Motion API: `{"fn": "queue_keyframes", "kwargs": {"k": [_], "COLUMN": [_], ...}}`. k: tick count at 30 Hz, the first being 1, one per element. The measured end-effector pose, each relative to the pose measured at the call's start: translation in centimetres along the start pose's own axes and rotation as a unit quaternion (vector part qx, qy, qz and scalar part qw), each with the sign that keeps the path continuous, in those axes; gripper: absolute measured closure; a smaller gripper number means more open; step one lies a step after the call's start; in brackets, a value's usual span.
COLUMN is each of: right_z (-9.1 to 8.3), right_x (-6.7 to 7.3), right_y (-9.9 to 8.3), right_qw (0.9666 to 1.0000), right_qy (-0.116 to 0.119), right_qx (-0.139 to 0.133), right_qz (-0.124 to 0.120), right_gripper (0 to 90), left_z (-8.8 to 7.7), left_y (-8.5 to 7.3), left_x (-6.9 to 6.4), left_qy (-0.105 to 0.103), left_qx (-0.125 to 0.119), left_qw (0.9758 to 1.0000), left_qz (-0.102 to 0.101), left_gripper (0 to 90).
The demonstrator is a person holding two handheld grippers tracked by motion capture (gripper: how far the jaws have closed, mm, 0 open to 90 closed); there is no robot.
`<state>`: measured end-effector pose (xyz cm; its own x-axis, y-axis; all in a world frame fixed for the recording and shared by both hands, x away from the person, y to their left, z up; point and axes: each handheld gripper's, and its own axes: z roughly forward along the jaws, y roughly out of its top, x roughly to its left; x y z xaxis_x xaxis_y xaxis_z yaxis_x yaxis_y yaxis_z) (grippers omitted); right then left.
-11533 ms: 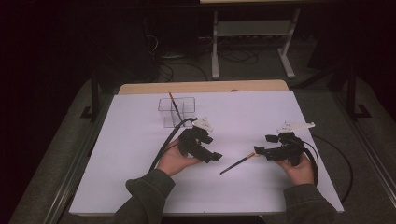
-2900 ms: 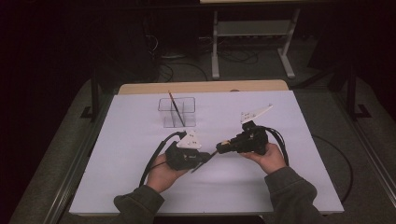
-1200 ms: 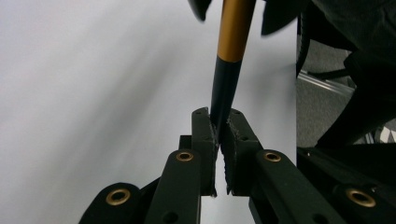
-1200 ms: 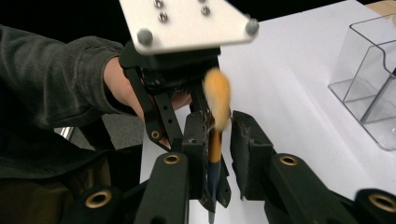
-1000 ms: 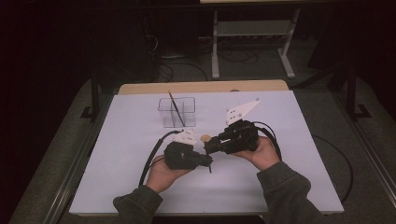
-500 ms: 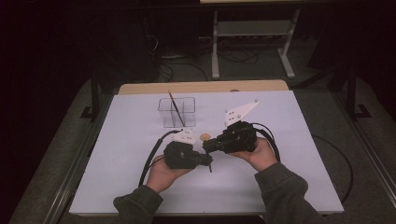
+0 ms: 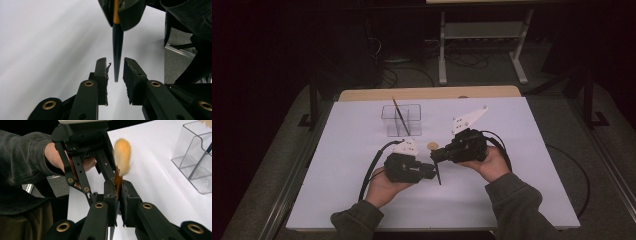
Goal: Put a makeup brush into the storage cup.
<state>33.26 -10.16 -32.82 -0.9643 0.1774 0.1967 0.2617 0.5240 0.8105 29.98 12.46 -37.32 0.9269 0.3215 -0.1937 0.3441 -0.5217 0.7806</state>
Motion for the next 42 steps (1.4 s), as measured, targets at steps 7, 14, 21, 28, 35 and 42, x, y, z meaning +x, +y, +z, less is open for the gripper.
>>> {"fn": "queue_keyframes", "kwargs": {"k": [7, 14, 21, 28, 35, 42], "right_z": [-0.1, -0.2, -0.4, -0.6, -1.2, -2.2], "right_x": [-0.5, -1.0, -1.8, -2.3, -2.7, -3.0], "right_y": [-0.2, -0.5, -0.7, -0.8, -0.6, -0.5], "right_qw": [0.9998, 0.9995, 0.9991, 0.9986, 0.9981, 0.9974], "right_qy": [-0.008, -0.016, -0.023, -0.029, -0.033, -0.045], "right_qx": [0.01, 0.018, 0.023, 0.028, 0.032, 0.031], "right_qz": [0.012, 0.021, 0.026, 0.034, 0.042, 0.047], "right_gripper": [83.1, 83.2, 83.1, 83.1, 83.2, 83.1], "left_z": [-0.6, -1.4, -2.1, -2.9, -3.8, -4.7], "left_y": [-0.6, -1.6, -2.4, -3.1, -3.9, -4.9], "left_x": [0.2, 0.5, 0.8, 1.0, 1.4, 1.7], "left_qy": [0.019, 0.033, 0.048, 0.063, 0.074, 0.093], "left_qx": [0.006, 0.005, 0.004, -0.003, -0.007, -0.003], "left_qw": [0.9998, 0.9994, 0.9988, 0.998, 0.9971, 0.9955], "left_qz": [0.01, 0.005, 0.002, -0.005, -0.015, -0.02], "left_gripper": [69.2, 67.3, 63.5, 60.9, 58.3, 55.9]}}
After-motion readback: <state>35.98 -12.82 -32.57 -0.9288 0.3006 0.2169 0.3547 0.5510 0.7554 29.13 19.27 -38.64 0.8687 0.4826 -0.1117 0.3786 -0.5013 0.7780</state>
